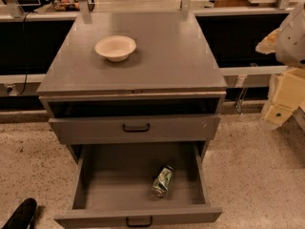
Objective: Pick green can from middle drawer and place on counter
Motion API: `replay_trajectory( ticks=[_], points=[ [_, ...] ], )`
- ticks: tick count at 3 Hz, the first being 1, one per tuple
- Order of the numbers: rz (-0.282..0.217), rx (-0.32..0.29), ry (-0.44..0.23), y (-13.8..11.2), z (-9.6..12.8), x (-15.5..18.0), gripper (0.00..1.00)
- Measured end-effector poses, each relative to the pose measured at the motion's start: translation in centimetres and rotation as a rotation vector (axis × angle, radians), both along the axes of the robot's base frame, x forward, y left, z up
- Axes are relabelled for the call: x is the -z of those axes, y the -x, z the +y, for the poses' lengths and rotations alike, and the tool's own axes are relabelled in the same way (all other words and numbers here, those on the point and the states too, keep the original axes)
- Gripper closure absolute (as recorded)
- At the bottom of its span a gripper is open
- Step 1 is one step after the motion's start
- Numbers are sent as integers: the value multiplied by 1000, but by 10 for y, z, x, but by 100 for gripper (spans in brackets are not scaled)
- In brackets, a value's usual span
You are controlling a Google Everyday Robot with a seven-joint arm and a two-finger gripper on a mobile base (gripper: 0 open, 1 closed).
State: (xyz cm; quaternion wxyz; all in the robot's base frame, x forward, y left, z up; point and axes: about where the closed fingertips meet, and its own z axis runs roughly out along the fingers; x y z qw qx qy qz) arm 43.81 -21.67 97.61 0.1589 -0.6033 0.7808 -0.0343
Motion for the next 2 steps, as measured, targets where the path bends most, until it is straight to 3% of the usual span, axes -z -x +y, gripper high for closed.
replay_trajectory(
  ticks=[1,2],
  points=[
    [-3,-4,1,-1,1,0,0],
    [36,-155,-14,-9,38,29,0]
  ],
)
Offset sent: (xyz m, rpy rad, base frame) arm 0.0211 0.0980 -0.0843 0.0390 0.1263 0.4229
